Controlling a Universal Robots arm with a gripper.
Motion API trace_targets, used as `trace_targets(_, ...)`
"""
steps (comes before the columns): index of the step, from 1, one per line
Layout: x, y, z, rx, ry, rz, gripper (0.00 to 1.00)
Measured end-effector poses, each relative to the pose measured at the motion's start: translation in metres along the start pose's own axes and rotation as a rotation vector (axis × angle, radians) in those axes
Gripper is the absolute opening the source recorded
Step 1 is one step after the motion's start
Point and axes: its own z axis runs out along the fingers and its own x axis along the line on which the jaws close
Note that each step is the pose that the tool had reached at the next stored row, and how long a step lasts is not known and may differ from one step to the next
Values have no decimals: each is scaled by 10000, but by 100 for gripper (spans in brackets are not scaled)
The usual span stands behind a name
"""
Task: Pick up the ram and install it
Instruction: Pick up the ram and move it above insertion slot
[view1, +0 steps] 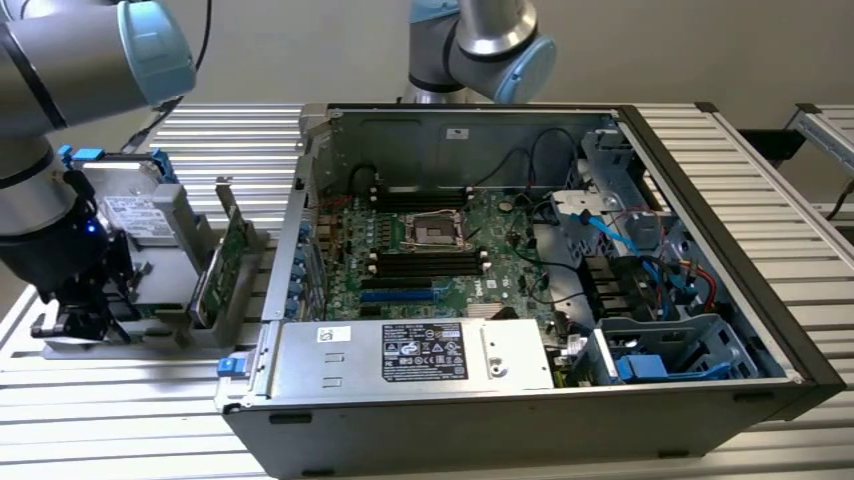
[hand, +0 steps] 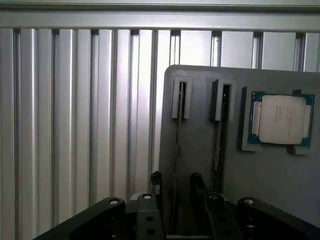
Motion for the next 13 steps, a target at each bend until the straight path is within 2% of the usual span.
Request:
trace_targets(5,-6,23,82,47,0,-1,36)
trace_targets(13,-23,29,113,49,2,1,36)
